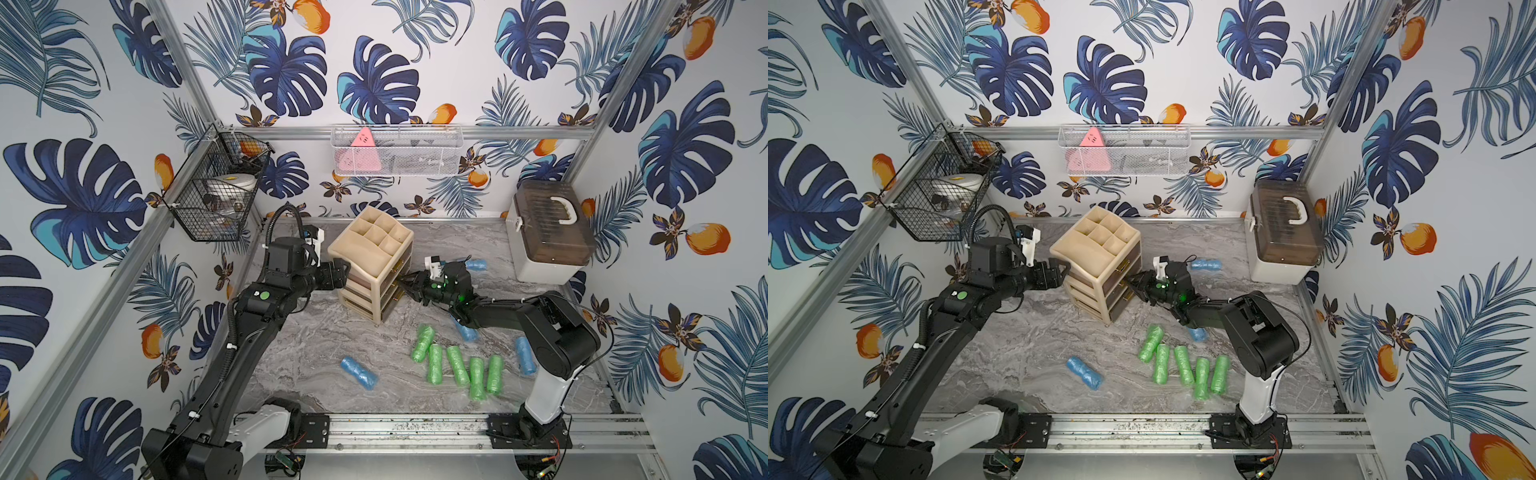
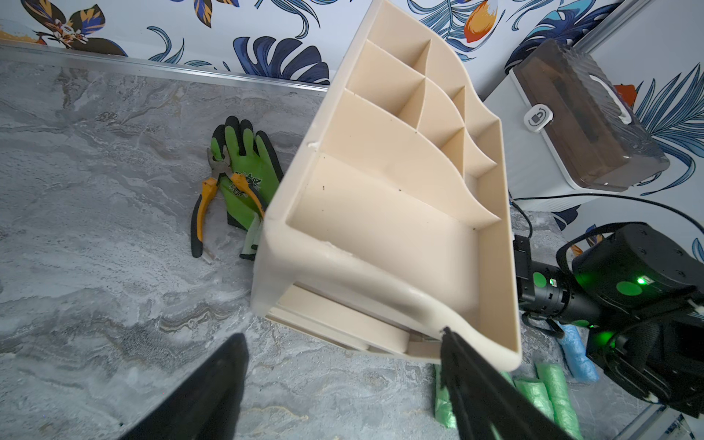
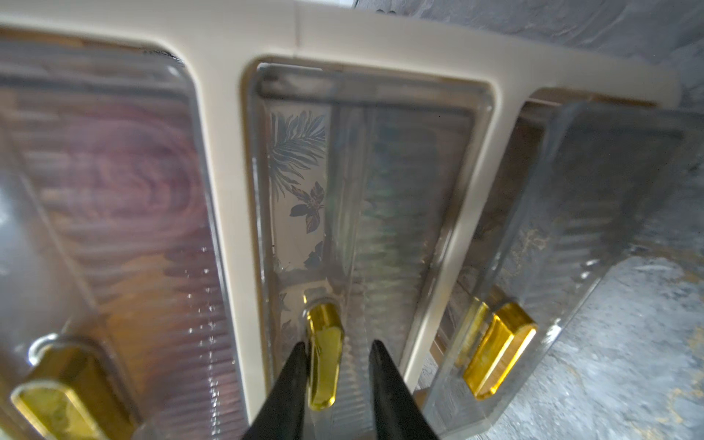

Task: Sort the rolls of trash bags by color and place them into the drawer
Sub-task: Open the drawer in the storage box.

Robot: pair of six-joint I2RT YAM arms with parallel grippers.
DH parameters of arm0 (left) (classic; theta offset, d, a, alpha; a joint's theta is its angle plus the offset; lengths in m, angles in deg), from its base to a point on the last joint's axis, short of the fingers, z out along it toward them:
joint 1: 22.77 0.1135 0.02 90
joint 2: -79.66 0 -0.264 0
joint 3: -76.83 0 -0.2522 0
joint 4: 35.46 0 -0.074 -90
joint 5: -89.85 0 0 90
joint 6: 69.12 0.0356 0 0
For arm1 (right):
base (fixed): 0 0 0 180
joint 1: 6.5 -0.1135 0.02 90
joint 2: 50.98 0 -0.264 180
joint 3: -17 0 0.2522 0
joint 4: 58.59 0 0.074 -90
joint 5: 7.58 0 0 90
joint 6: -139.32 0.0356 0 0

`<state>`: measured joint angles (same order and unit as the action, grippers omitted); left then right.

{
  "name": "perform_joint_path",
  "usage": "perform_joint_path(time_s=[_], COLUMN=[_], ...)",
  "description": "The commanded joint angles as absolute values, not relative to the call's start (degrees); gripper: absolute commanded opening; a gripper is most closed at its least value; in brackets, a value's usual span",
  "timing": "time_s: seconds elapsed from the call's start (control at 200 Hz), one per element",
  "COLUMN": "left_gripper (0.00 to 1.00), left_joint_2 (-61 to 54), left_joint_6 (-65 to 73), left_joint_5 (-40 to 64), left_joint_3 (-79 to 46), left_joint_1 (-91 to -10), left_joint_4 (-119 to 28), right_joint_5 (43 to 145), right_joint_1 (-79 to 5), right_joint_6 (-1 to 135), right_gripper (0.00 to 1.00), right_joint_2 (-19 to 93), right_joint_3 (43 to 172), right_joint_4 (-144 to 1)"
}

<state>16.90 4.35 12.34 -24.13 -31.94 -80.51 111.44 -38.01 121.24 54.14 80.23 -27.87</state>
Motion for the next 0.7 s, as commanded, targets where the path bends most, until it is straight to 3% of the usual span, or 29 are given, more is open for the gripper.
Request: perform_joint_path(time_s=[0.0,0.385,0.695], left_gripper=[0.83,0.84,0.84], left_joint_2=[16.77,16.32,8.99], left_joint_6=[4.39,5.05,13.04], left_joint_5=[13.19,12.13,3.26], left_joint_3=[-23.66,-23.34,-10.45], left_joint_1=[-31.88,-31.89,-31.91], left_joint_4=[-80.43,-80.75,-86.8], right_joint_5=[110.38,109.75,110.45], right_joint_1=[-38.15,-38.23,-38.23], right_joint_6=[122.72,124.81,123.17], right_gripper=[0.26,0.09,0.0], right_joint_2=[54.49,55.55,54.41], right_joint_3=[79.75,79.19,79.95], right_joint_4=[-24.2,-20.1,-24.61])
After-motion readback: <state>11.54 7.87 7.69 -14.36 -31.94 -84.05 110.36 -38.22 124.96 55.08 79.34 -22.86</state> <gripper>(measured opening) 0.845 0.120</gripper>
